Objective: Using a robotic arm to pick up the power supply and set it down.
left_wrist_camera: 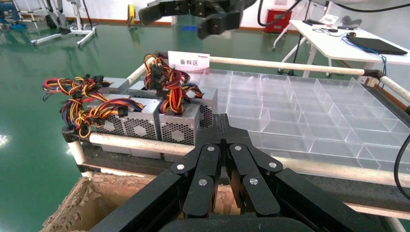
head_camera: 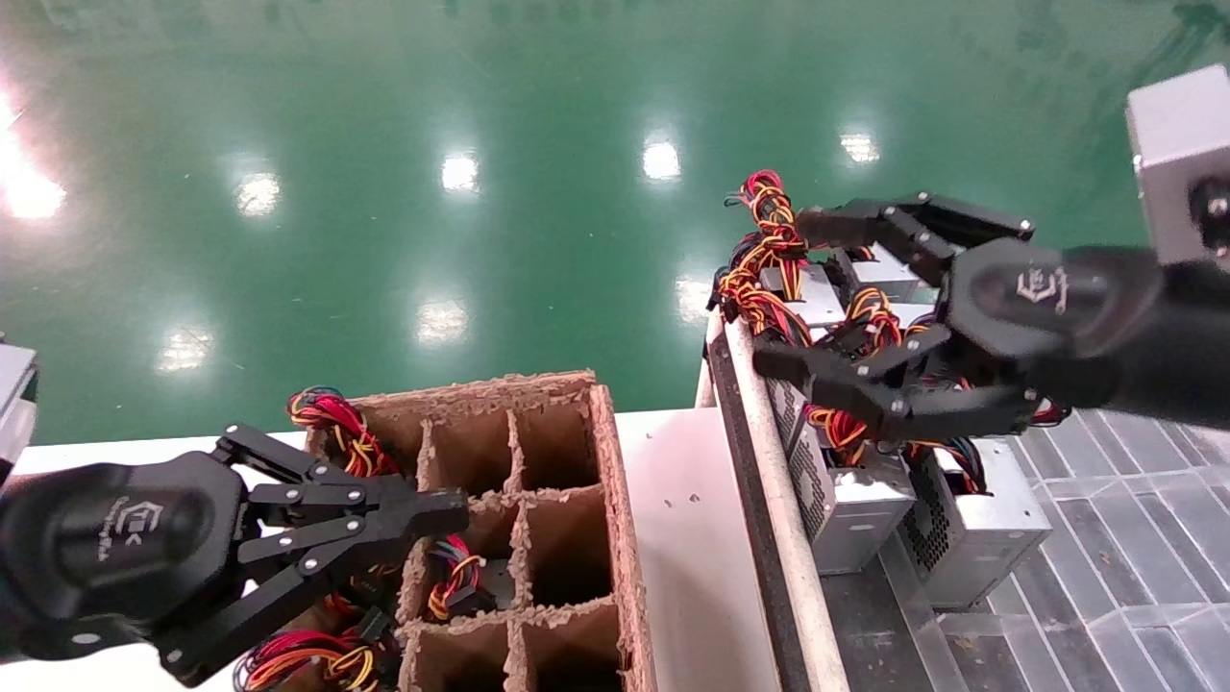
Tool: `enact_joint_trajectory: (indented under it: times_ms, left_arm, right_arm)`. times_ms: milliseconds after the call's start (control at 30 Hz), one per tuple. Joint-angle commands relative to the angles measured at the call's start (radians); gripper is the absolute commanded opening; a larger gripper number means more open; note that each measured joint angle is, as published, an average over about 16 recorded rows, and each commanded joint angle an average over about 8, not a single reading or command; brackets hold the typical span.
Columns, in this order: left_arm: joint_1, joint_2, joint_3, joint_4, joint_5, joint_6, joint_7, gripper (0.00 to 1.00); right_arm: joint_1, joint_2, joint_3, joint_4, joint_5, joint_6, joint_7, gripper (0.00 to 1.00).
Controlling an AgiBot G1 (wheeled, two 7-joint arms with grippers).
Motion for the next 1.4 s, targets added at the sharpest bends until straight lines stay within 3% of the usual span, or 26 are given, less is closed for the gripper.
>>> enact_joint_trajectory:
  times_ms: [33, 1400]
  left_arm:
    - [0.0, 0.0, 0.0, 0.0, 0.0, 0.0, 0.0, 1.0]
    - [0.0, 0.0, 0.0, 0.0, 0.0, 0.0, 0.0, 1.0]
  right_arm:
    - [-0.025, -0.006, 0.033, 0.009, -0.013, -0.01, 0.008, 1.0]
    - [-0.529, -0.137, 0.703, 0.199, -0.276, -0.218, 0.168, 1.0]
